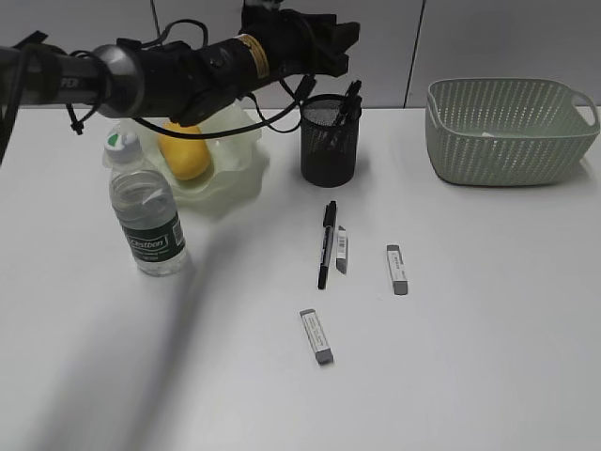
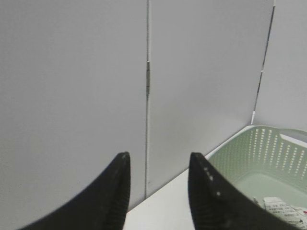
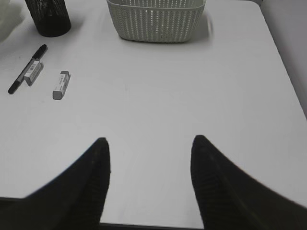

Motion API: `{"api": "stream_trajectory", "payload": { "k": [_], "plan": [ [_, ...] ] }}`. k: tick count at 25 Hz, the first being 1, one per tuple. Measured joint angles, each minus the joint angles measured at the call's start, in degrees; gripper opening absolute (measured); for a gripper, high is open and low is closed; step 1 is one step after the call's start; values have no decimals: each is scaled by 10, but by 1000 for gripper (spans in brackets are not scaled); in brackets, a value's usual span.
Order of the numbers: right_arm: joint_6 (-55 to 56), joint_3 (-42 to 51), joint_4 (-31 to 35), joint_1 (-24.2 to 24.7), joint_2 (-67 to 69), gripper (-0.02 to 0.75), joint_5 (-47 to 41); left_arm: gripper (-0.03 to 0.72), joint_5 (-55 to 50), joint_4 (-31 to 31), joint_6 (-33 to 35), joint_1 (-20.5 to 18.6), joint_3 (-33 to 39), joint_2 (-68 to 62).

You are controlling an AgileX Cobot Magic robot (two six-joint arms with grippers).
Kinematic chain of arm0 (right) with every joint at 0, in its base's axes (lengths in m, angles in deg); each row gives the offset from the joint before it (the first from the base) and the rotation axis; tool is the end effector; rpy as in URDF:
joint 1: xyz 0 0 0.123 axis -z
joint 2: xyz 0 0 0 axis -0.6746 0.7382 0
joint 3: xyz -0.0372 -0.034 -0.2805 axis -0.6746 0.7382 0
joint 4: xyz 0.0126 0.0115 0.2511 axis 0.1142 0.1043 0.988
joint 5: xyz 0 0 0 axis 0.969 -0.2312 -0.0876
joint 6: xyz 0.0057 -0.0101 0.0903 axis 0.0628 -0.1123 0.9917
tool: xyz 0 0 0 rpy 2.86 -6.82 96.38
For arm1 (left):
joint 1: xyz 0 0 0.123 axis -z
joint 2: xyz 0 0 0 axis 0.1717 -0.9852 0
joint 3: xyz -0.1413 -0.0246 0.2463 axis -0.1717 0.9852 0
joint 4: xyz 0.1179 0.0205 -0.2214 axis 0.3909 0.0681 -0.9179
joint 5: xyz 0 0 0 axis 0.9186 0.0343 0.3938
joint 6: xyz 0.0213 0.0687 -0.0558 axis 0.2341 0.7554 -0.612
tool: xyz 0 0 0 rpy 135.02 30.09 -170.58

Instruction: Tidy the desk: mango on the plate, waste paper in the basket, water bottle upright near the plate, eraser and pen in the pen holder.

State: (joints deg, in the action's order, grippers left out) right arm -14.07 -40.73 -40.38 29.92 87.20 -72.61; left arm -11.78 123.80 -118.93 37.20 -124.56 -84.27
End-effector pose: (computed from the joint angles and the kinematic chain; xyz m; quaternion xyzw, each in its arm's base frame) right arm -0.0048 -0.0093 0.2817 -0.0448 0.8420 0.0360 0.5364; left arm 0.4738 -0.2816 0.1990 0.2759 0.6500 -0.3044 0.6393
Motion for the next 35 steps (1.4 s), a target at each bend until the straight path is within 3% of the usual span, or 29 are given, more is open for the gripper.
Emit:
{"api": "stream_trajectory", "payload": {
  "k": [3,6,9,12,14,17,20,25,29,35],
  "plan": [
    [0,0,0,0,0,435,0,255,-97,48,-65,2,1,46],
    [0,0,0,0,0,435,0,207,-293,107,-129,17,4,116],
    [0,0,0,0,0,435,0,184,-473,108,-83,37,45,194],
    [0,0,0,0,0,435,0,179,-560,2,61,41,123,281],
    [0,0,0,0,0,435,0,179,-594,-108,154,36,187,350],
    [0,0,0,0,0,435,0,179,-620,-200,219,28,297,470],
    [0,0,0,0,0,435,0,200,-653,-223,234,27,413,617],
    [0,0,0,0,0,435,0,302,-783,-257,236,27,567,891],
    [0,0,1,0,0,435,0,321,-887,-274,236,27,630,1087],
    [0,0,1,0,0,435,0,322,-926,-291,237,27,721,1272]
  ]
}}
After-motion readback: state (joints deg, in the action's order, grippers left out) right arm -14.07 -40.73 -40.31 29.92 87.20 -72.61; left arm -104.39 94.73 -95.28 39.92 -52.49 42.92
